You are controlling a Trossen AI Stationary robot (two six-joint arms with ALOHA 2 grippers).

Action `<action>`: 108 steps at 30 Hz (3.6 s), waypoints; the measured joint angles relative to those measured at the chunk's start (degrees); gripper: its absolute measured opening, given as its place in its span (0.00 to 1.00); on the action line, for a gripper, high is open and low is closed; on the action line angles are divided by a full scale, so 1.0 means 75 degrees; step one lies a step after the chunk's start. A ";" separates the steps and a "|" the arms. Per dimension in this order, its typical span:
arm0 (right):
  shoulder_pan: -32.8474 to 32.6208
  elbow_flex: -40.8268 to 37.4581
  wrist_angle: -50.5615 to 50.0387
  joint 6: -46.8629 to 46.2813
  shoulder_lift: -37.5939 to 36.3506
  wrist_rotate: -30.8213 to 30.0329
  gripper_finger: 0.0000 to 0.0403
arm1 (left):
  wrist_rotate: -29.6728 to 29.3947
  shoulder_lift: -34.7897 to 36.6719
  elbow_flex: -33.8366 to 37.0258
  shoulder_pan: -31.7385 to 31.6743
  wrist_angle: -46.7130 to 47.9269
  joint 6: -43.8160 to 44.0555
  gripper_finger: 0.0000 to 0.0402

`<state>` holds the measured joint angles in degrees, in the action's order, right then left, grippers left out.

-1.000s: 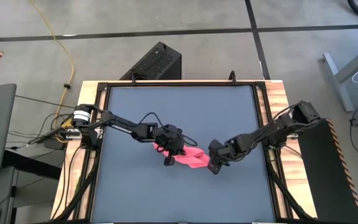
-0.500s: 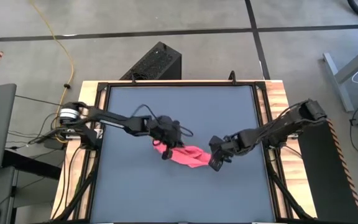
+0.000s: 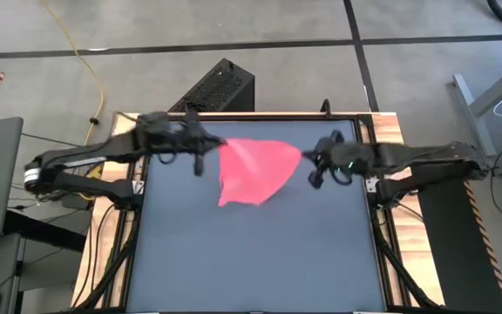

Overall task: Roll towel
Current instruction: Fold the pink towel

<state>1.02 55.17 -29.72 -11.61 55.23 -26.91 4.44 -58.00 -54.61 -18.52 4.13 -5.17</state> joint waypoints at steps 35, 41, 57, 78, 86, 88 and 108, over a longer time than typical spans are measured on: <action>0.1068 0.1720 0.1041 0.1153 0.1084 0.2312 0.02 | 0.0836 0.1717 -0.0003 -0.0931 0.2913 0.0230 0.00; 0.1161 0.1721 0.1866 0.1725 0.1145 0.6674 0.02 | 0.1129 0.1527 -0.0003 -0.0929 0.2901 0.0164 0.00; 0.0997 0.1735 0.0517 0.1318 0.1150 0.3929 0.02 | 0.2086 0.1332 0.0000 -0.0931 0.2374 0.0235 0.00; -0.1655 0.1732 0.0319 -0.0378 0.1147 0.5616 0.03 | 0.4135 0.1333 0.0000 0.2957 0.0738 0.3055 0.00; -0.2176 0.1735 0.0602 -0.0374 0.1147 0.4088 0.03 | 0.1746 0.1387 0.0000 0.4210 0.1383 0.2093 0.00; -0.1891 0.1737 0.0199 -0.0400 0.1280 0.3624 0.04 | 0.1066 0.1368 0.0020 0.3985 0.2233 0.1974 0.00; 0.0304 0.1726 -0.1553 0.1058 0.4150 0.2574 0.04 | 0.1194 0.1332 0.3378 0.0825 0.1523 0.2450 0.00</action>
<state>3.30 68.12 -41.37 -3.68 86.35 -7.60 13.39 -48.01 -29.27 -12.33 15.55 13.21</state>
